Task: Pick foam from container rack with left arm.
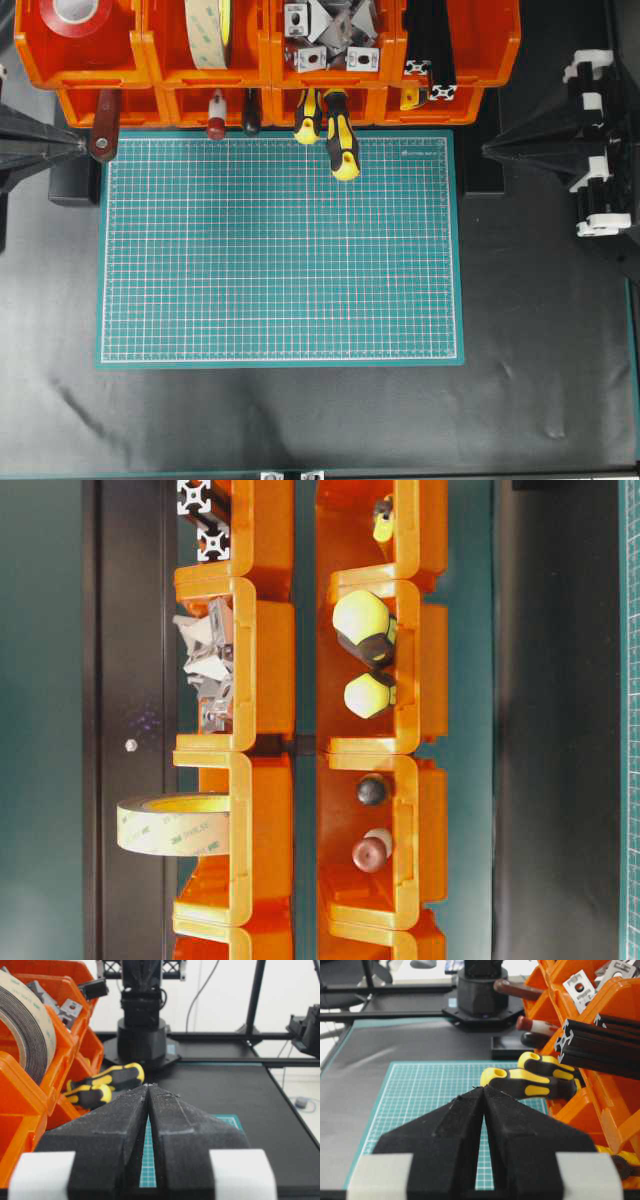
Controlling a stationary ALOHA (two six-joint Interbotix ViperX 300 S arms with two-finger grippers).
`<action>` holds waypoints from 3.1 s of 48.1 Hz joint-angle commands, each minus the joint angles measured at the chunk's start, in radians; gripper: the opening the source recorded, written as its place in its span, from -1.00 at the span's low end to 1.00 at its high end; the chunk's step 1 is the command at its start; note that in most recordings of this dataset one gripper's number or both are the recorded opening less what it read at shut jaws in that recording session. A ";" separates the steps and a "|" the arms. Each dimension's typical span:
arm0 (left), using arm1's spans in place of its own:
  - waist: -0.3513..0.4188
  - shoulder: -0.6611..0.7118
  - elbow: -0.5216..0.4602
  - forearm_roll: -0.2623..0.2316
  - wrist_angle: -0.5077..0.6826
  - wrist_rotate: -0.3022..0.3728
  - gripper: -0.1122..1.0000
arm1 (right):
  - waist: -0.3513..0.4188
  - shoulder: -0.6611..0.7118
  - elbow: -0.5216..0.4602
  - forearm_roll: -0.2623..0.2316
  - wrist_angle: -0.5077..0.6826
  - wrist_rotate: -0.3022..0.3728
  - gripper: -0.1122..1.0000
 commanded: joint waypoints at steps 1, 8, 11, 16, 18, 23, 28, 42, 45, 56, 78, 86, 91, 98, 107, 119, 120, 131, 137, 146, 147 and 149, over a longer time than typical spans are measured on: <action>0.003 0.041 -0.064 0.057 0.002 -0.035 -0.70 | -0.006 0.012 -0.032 0.003 -0.014 0.011 -0.77; 0.006 0.120 -0.095 0.057 0.028 -0.081 -0.80 | -0.011 0.023 -0.028 0.057 -0.014 0.052 -0.79; 0.006 0.138 -0.100 0.057 0.028 -0.097 -0.79 | -0.011 0.028 -0.026 0.055 -0.015 0.071 -0.79; 0.005 0.143 -0.129 0.057 0.032 -0.132 -0.64 | -0.011 0.026 -0.028 0.057 -0.021 0.089 -0.73; 0.006 0.143 -0.160 0.057 0.041 -0.156 -0.53 | -0.011 0.025 -0.028 0.055 -0.021 0.092 -0.64; 0.011 0.133 -0.250 0.057 0.109 -0.218 -0.17 | -0.011 0.021 -0.029 0.055 -0.021 0.100 -0.42; 0.032 0.133 -0.357 0.057 0.229 -0.304 0.00 | -0.011 0.020 -0.029 0.057 -0.026 0.115 -0.12; 0.156 0.195 -0.560 0.057 0.460 -0.796 0.37 | -0.005 0.017 -0.031 0.055 -0.041 0.115 0.24; 0.178 0.207 -0.574 0.057 0.480 -0.884 0.60 | 0.000 0.014 -0.031 0.054 -0.044 0.112 0.24; 0.199 0.253 -0.601 0.058 0.514 -0.996 0.82 | 0.017 0.005 -0.032 0.046 -0.044 0.107 0.24; 0.255 0.419 -0.804 0.058 0.827 -0.983 0.82 | 0.084 -0.031 -0.040 0.029 -0.026 0.106 0.24; 0.285 0.434 -0.839 0.058 0.885 -0.986 0.82 | 0.097 -0.032 -0.040 0.028 -0.023 0.106 0.24; 0.287 0.465 -0.856 0.057 0.907 -0.986 0.82 | 0.100 -0.032 -0.040 0.026 -0.023 0.106 0.23; 0.287 0.517 -0.891 0.057 0.930 -0.985 0.82 | 0.109 -0.034 -0.040 0.026 -0.023 0.106 0.24; 0.290 0.566 -0.933 0.058 1.003 -0.982 0.82 | 0.117 -0.034 -0.040 0.026 -0.023 0.106 0.24; 0.290 0.586 -0.942 0.057 0.983 -0.982 0.82 | 0.118 -0.034 -0.038 0.025 -0.023 0.106 0.24; 0.290 0.586 -0.942 0.057 0.973 -0.983 0.82 | 0.120 -0.034 -0.038 0.026 -0.023 0.106 0.24; 0.290 0.588 -0.936 0.058 0.922 -0.983 0.82 | 0.120 -0.034 -0.037 0.026 -0.021 0.106 0.23; 0.290 0.591 -0.923 0.058 0.920 -0.983 0.82 | 0.120 -0.034 -0.037 0.026 -0.023 0.106 0.23; 0.291 0.591 -0.885 0.057 0.910 -0.985 0.76 | 0.120 -0.034 -0.037 0.026 -0.023 0.106 0.23; 0.291 0.591 -0.881 0.058 0.907 -0.985 0.75 | 0.120 -0.034 -0.035 0.025 -0.023 0.106 0.23; 0.291 0.589 -0.873 0.058 0.897 -0.985 0.73 | 0.120 -0.034 -0.035 0.026 -0.023 0.106 0.23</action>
